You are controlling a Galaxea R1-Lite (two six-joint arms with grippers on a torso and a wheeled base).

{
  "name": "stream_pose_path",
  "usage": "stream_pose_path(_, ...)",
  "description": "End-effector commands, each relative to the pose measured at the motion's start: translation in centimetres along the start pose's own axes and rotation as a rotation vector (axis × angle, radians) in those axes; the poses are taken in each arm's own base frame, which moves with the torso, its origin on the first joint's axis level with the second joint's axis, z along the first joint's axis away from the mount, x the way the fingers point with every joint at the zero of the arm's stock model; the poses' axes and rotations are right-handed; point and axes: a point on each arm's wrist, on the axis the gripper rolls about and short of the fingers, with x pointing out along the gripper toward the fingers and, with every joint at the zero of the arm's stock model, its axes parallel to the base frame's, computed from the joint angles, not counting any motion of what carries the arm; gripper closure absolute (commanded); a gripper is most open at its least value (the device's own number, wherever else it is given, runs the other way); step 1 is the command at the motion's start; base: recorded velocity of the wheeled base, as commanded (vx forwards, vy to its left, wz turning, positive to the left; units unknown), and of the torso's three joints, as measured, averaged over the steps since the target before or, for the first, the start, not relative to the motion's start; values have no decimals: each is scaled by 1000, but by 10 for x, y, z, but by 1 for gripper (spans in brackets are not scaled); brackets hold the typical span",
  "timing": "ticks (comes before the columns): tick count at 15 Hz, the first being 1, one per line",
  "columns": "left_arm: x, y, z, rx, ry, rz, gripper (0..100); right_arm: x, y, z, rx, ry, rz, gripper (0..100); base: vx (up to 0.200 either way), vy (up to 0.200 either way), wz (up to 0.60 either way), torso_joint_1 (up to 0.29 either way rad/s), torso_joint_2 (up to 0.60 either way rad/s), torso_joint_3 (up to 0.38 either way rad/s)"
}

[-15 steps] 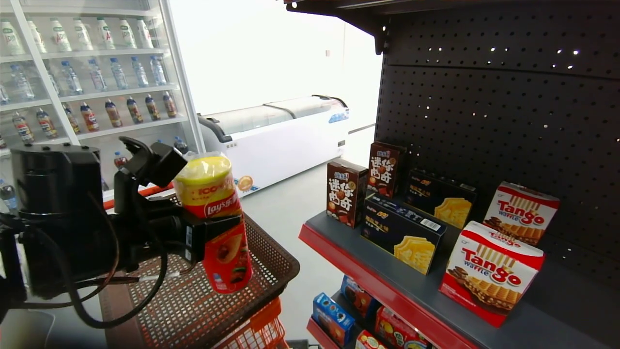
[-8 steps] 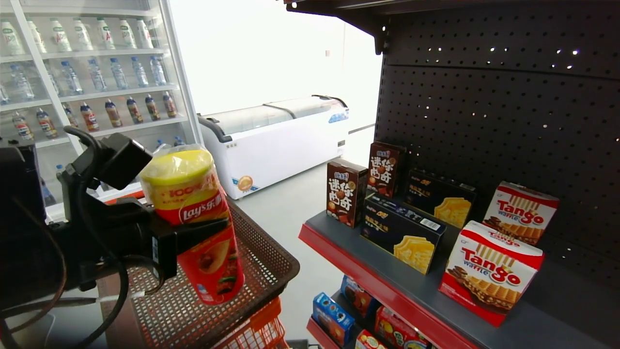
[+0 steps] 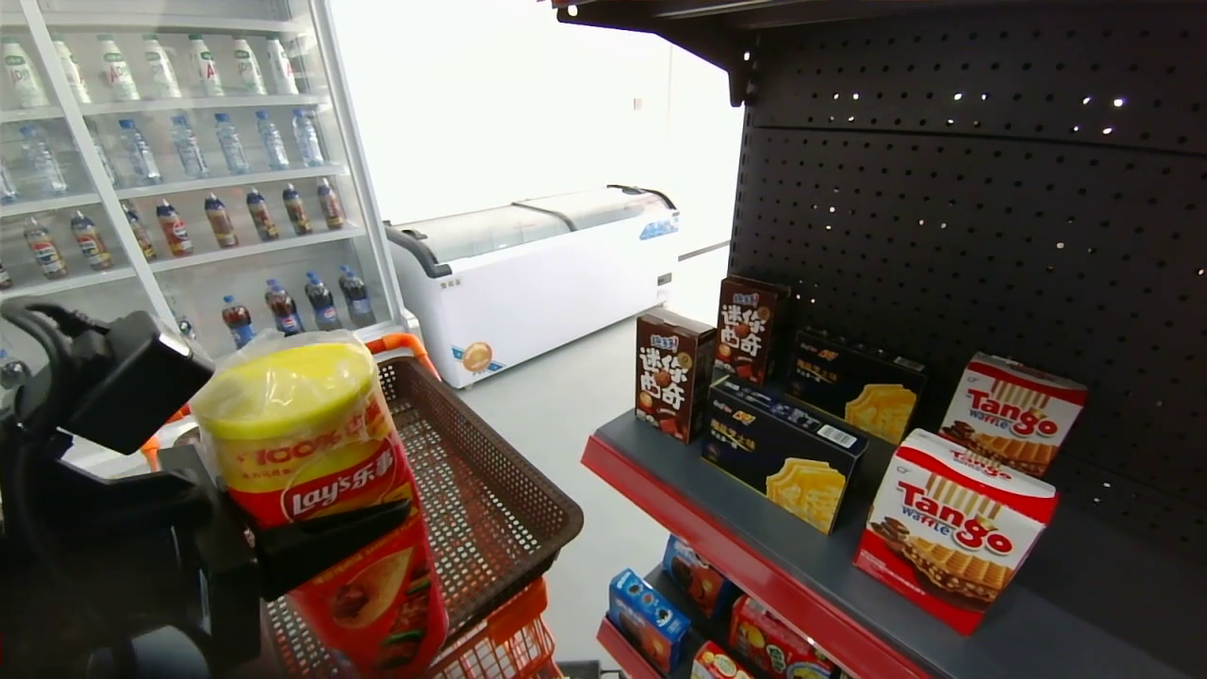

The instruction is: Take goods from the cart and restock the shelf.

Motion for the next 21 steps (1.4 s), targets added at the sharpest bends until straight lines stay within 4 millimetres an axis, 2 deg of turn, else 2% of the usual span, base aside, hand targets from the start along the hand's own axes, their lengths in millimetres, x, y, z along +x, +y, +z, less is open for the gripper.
stream_pose_path(1, -9, -4, -4, 7, -19, -4, 100, 0, 0, 0, 0, 0, 1, 0, 0, 0, 0, 0, 0, 0)
stream_pose_path(11, -13, -6, 8, 23, -66, -14, 100, 0, 0, 0, 0, 0, 1, 0, 0, 0, 0, 0, 0, 0)
stream_pose_path(14, -6, -6, 12, 27, -60, -29, 100, 0, 0, 0, 0, 0, 1, 0, 0, 0, 0, 0, 0, 0)
stream_pose_path(17, 1, -19, 20, 51, -62, -112, 100, 0, 0, 0, 0, 0, 1, 0, 0, 0, 0, 0, 0, 0)
stream_pose_path(21, 15, -19, 18, 49, -20, -126, 100, 0, 0, 0, 0, 0, 1, 0, 0, 0, -150, -1, 1, 2)
